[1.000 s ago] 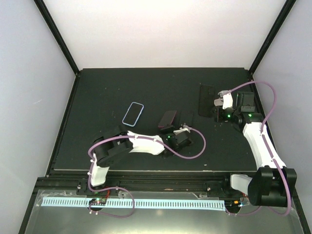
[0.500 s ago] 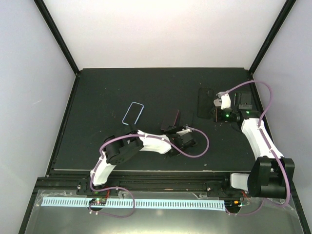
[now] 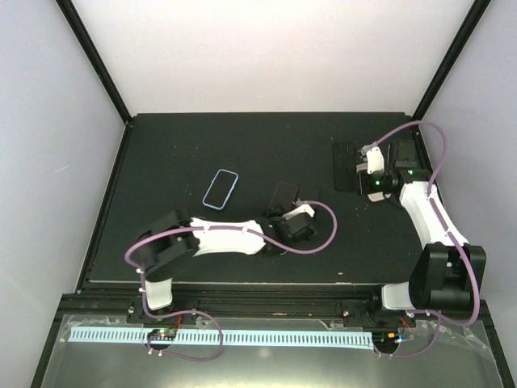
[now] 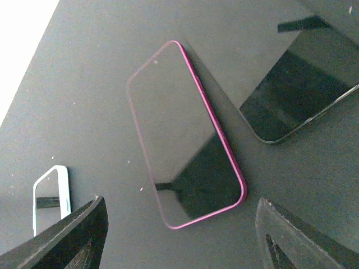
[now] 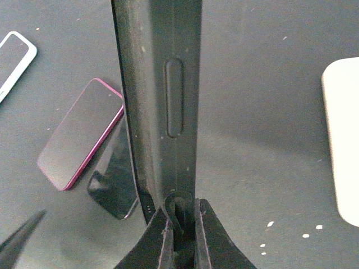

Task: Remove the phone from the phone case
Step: Place the phone at the center of the board, then place the phone case at the center of the board.

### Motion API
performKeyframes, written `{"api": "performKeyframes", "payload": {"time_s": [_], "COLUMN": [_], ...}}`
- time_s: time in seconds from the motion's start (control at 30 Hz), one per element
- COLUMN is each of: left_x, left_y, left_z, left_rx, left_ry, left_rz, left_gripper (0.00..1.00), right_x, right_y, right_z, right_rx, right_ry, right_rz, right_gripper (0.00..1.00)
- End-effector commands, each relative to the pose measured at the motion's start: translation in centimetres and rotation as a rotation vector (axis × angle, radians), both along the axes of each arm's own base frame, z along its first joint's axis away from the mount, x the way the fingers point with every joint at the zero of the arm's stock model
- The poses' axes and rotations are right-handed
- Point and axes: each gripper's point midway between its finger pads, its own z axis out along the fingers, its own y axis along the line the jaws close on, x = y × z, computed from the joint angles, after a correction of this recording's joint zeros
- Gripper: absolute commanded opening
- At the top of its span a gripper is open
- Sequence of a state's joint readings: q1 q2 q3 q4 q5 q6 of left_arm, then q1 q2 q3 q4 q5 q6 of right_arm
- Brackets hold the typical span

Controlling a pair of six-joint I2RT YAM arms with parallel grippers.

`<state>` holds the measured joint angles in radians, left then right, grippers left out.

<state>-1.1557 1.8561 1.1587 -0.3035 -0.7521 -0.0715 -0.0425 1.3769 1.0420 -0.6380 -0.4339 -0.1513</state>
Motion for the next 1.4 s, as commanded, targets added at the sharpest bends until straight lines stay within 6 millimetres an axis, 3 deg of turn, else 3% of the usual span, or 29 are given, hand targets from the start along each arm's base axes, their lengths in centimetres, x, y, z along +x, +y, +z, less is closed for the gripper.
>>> {"api": "performKeyframes", "payload": {"time_s": [0.0,0.17,0.27,0.43,0.63,0.8,0.97,1.03,1.1,1.13,1.17,1.37], "left_x": [-3.1,-6.0,-7.4,-8.2,-8.6,-8.6,-8.0,-7.2,-6.0,-5.2,-4.0,1.1], "left_y": [1.8,3.0,3.2,4.3,5.1,5.9,7.7,8.9,10.6,11.3,12.4,16.8], "left_z": [2.1,3.3,3.6,3.1,2.1,2.4,3.3,3.9,4.8,5.3,5.9,8.0], "left_rx": [-0.189,-0.351,-0.418,-0.469,-0.469,-0.451,-0.447,-0.444,-0.442,-0.454,-0.477,-0.589], "left_ry": [0.109,0.212,0.254,0.283,0.309,0.300,0.261,0.230,0.187,0.172,0.158,0.135], "left_rz": [0.011,-0.034,-0.078,-0.055,-0.026,-0.006,0.046,0.082,0.141,0.166,0.207,0.399], "left_gripper": [0.76,0.77,0.77,0.85,0.88,0.88,0.92,0.96,0.99,0.99,0.99,0.99], "right_x": [0.7,0.0,-0.5,-1.0,0.7,2.6,3.3,3.6,3.9,4.0,3.9,1.3], "right_y": [-2.7,-4.7,-4.6,-4.1,-4.8,-5.6,-5.8,-5.7,-5.6,-5.6,-5.5,-2.1], "right_z": [0.4,-1.4,-3.0,-6.9,-9.1,-10.2,-11.1,-10.4,-8.1,-6.8,-5.6,2.7], "right_rx": [-0.212,-0.336,-0.330,-0.258,-0.242,-0.264,-0.264,-0.259,-0.261,-0.262,-0.261,-0.115], "right_ry": [0.030,0.210,0.313,0.479,0.524,0.524,0.534,0.516,0.455,0.423,0.395,0.204], "right_rz": [0.065,0.149,0.220,0.250,0.185,0.144,0.131,0.124,0.111,0.106,0.101,0.144], "right_gripper": [0.01,0.01,0.01,0.01,0.01,0.02,0.22,0.31,0.51,0.89,0.99,1.00]}}
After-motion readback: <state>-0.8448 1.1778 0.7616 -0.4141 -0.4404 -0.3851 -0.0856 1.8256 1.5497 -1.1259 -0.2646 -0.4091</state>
